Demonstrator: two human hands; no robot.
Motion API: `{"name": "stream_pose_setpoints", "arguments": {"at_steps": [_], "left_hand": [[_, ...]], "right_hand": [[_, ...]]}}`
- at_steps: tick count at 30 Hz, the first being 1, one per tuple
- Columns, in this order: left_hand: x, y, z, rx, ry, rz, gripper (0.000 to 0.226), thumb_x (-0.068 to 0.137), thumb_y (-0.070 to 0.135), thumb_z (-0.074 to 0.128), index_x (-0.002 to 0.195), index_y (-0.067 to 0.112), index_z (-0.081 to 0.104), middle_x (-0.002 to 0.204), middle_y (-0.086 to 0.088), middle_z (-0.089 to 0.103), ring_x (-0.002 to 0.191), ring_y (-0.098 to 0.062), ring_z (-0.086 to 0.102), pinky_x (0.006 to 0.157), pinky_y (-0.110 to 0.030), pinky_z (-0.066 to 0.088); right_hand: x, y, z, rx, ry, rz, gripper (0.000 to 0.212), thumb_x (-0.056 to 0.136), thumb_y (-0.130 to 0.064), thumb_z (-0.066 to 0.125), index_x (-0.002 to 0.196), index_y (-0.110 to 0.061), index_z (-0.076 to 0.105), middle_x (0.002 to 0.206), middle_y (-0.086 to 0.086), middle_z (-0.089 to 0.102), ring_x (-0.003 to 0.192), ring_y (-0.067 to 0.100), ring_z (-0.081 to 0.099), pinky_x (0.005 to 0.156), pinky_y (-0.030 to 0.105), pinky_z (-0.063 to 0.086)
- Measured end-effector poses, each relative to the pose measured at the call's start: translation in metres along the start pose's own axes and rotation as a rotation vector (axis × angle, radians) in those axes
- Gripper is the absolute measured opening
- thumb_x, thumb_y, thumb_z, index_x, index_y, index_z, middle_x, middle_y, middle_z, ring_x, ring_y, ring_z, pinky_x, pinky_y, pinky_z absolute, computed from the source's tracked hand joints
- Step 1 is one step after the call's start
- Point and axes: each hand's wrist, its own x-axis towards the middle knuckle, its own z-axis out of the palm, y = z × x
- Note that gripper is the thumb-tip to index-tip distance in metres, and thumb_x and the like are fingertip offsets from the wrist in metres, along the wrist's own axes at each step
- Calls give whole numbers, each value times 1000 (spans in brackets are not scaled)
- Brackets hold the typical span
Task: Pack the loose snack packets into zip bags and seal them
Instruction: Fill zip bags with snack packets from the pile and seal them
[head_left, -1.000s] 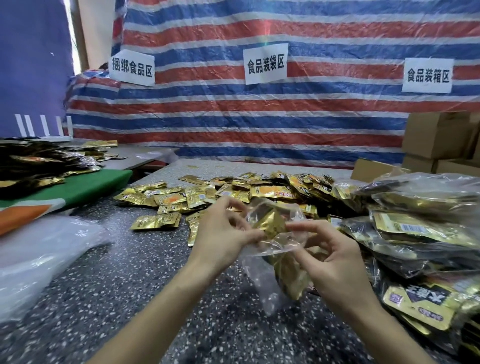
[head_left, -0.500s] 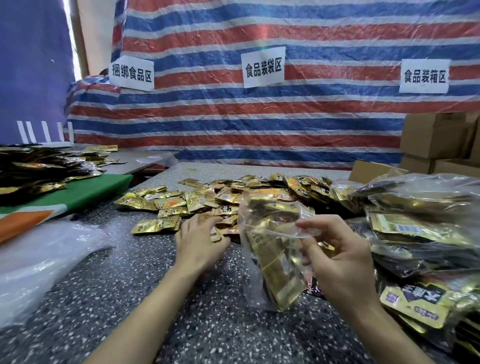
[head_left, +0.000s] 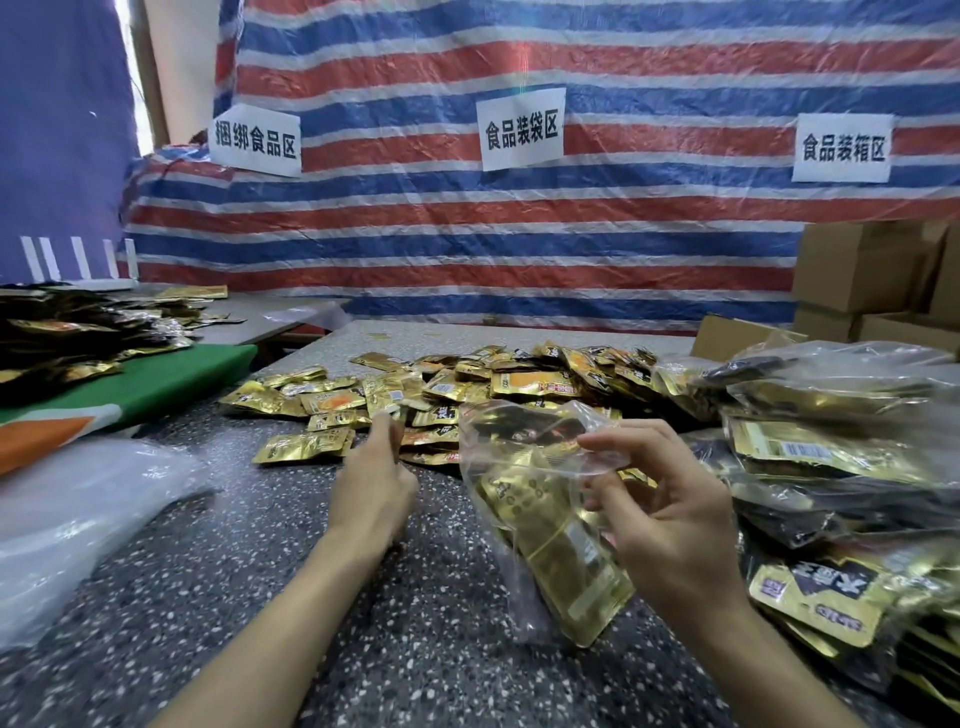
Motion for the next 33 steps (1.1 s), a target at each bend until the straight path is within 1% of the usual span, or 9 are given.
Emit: {"name": "stream_pose_setpoints", "arguments": {"at_steps": [3, 6, 11, 13, 17, 22, 25, 28, 33], "left_hand": [[0, 3, -12, -352, 135, -86, 54, 87, -8, 55, 124, 24, 33, 92, -9, 56, 64, -24, 60, 50, -35, 52], [1, 13, -23, -663, 205, -137, 47, 89, -4, 59, 119, 22, 33, 101, -9, 54, 69, -22, 59, 53, -32, 53], [0, 33, -44, -1358, 27, -67, 28, 84, -2, 62, 106, 14, 59, 107, -12, 69, 90, -25, 70, 74, -38, 60], [-4, 40, -50, -1476, -37, -8, 23, 78, 7, 66, 99, 18, 65, 102, -7, 73, 92, -22, 72, 72, -33, 61], [-11, 56, -54, -1397, -44, 152, 19, 82, 10, 65, 98, 20, 65, 94, -3, 75, 87, -18, 73, 71, -26, 59], [-19, 62, -57, -1139, 10, 327, 27, 87, 13, 67, 103, 34, 71, 97, -2, 74, 89, -18, 71, 75, -27, 58], [-24, 61, -56, -1009, -9, 425, 43, 92, 2, 62, 124, 30, 65, 113, -3, 72, 104, -18, 68, 77, -28, 59], [-27, 60, -57, -912, -57, 466, 51, 88, 9, 65, 130, 38, 63, 108, 4, 71, 98, -13, 67, 78, -26, 59], [-31, 65, -56, -900, -213, 432, 44, 83, 14, 74, 122, 30, 62, 102, -15, 74, 90, -27, 72, 70, -32, 60]], "right_hand": [[1, -1, 0, -13, 8, -4, 43, 87, 12, 64, 96, -30, 69, 101, -14, 63, 79, 18, 67, 55, 28, 60], [2, 0, 0, -49, 11, -6, 41, 86, 10, 65, 97, -29, 69, 101, -17, 63, 83, 17, 67, 57, 27, 59], [2, 2, -1, -80, 16, 8, 37, 87, 4, 68, 99, -31, 68, 102, -17, 63, 90, 13, 66, 60, 33, 61], [2, 2, -1, -75, 25, 4, 40, 87, 7, 68, 101, -31, 69, 103, -11, 64, 89, 11, 66, 59, 32, 61], [2, 2, -1, -95, 38, -42, 43, 84, 12, 69, 103, -26, 70, 102, -1, 63, 81, 10, 64, 55, 18, 55], [0, 6, -2, -111, 72, -28, 37, 85, 9, 70, 106, -22, 73, 101, -2, 64, 78, 14, 63, 52, 25, 56], [-1, 7, -2, -143, 78, -40, 36, 84, 7, 71, 110, -17, 73, 101, -1, 64, 77, 14, 62, 53, 17, 52], [-1, 5, -1, -160, 90, -55, 36, 84, 2, 72, 113, -20, 71, 102, -1, 64, 79, 13, 61, 55, 13, 49], [-1, 4, -1, -132, 100, -55, 41, 85, 2, 74, 117, -23, 71, 104, -2, 65, 81, 14, 63, 52, 23, 54]]}}
